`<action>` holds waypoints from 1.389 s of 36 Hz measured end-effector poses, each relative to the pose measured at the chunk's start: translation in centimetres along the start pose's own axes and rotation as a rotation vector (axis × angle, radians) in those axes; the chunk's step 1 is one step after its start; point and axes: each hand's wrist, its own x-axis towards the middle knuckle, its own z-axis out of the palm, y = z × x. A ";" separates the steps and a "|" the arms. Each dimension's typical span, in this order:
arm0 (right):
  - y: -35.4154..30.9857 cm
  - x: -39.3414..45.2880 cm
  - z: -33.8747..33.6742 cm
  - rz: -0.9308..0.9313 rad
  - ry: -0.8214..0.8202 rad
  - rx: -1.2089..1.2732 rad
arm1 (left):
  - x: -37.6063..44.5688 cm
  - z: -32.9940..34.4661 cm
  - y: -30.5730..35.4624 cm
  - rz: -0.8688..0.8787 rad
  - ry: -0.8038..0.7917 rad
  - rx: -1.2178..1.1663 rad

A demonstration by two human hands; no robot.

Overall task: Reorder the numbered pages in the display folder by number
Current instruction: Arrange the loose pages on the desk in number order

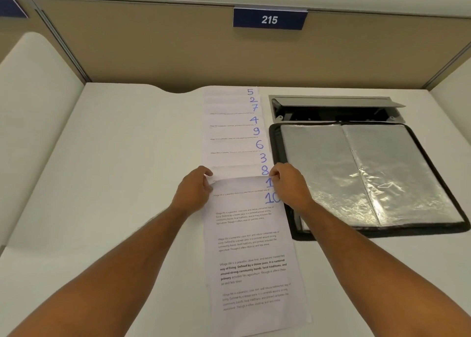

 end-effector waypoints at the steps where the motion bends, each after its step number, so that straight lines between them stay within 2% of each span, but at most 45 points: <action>1: -0.1 -0.1 -0.1 0.008 0.008 0.021 | 0.0 -0.1 0.0 -0.003 0.007 -0.011; 18: -1.6 -2.4 -2.3 0.073 0.044 0.289 | -0.7 -1.2 0.3 -0.057 -0.060 -0.099; 29: -2.6 -3.2 -3.6 0.066 0.164 0.387 | -1.3 -1.7 0.5 -0.070 -0.147 -0.106; 34: -2.9 -3.0 -4.1 0.053 0.276 0.465 | -1.7 -2.0 0.9 -0.060 -0.169 -0.127; 44: -3.0 -3.1 -4.0 0.072 0.180 0.471 | -1.4 -2.1 0.9 -0.072 -0.178 -0.166; 50: -3.1 -3.1 -4.4 0.117 0.189 0.523 | -1.6 -2.0 0.5 -0.093 -0.157 -0.204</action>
